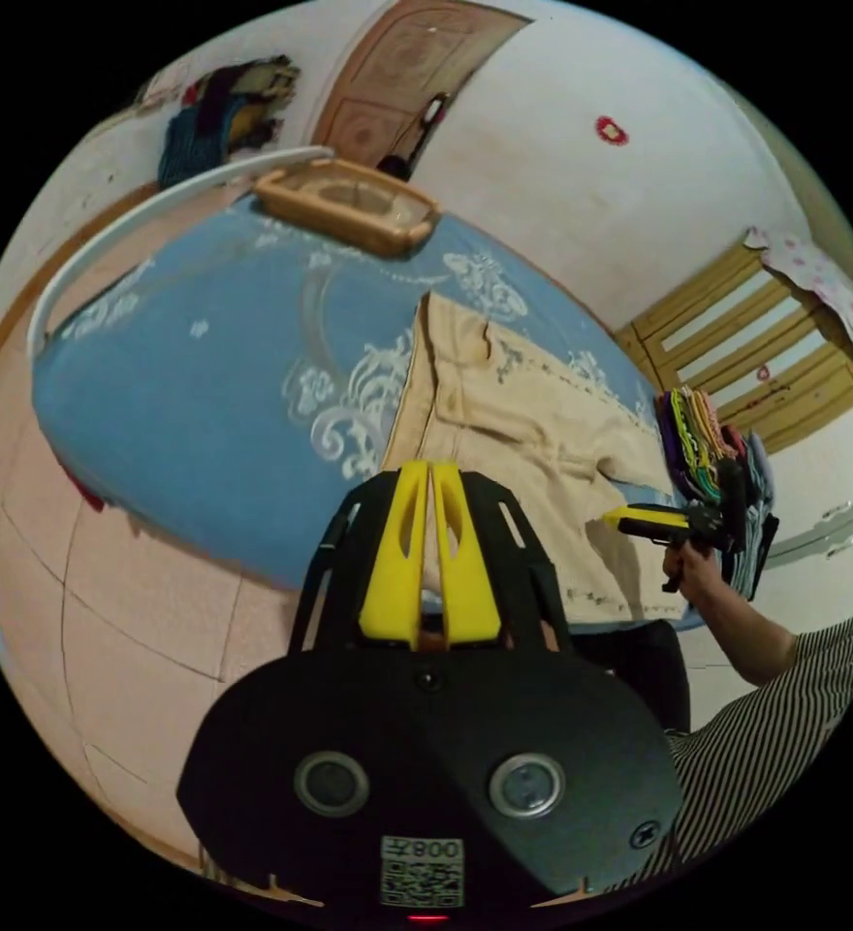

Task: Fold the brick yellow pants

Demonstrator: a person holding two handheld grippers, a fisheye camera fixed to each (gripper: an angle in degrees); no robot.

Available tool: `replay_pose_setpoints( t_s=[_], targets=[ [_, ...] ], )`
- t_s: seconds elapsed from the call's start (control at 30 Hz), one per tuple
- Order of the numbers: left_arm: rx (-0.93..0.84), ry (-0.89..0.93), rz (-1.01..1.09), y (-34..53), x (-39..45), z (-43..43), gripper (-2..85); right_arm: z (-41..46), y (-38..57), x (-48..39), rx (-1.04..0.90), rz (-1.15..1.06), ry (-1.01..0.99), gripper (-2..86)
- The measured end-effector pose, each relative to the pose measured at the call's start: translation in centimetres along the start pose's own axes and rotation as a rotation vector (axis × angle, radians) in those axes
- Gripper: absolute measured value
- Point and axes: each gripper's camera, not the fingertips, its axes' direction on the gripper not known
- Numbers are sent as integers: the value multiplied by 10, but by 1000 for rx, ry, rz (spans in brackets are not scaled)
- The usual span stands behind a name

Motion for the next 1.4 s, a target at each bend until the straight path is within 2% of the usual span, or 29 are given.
replay_pose_setpoints(
  t_s=[0.13, 0.27, 0.47, 0.7, 0.8, 0.97, 1.13, 1.4],
  targets=[
    [-50, 79, 137, -54, 36, 32, 80, -33, -23, 45, 80, 46, 34, 27],
    [-162, 9, 255, -106, 75, 77, 110, -51, -53, 79, 65, 25, 132, 61],
    [-269, -115, 397, -159, 120, 120, 126, -69, -88, 119, -13, -43, 229, 78],
    [-450, -244, 519, -173, 161, 171, 125, -50, -88, 141, -202, -129, 284, 89],
    [-463, -271, 553, -169, 179, 176, 113, -56, -80, 142, -192, -141, 240, 88],
    [-450, -254, 575, -152, 208, 173, 44, -60, -64, 127, -214, -167, 270, 70],
    [-381, -255, 592, -137, 233, 151, 30, -70, -42, 105, -255, -160, 300, 25],
    [-224, -199, 644, -90, 268, 85, 24, -132, 32, 49, -89, -153, 349, 11]
  ],
)
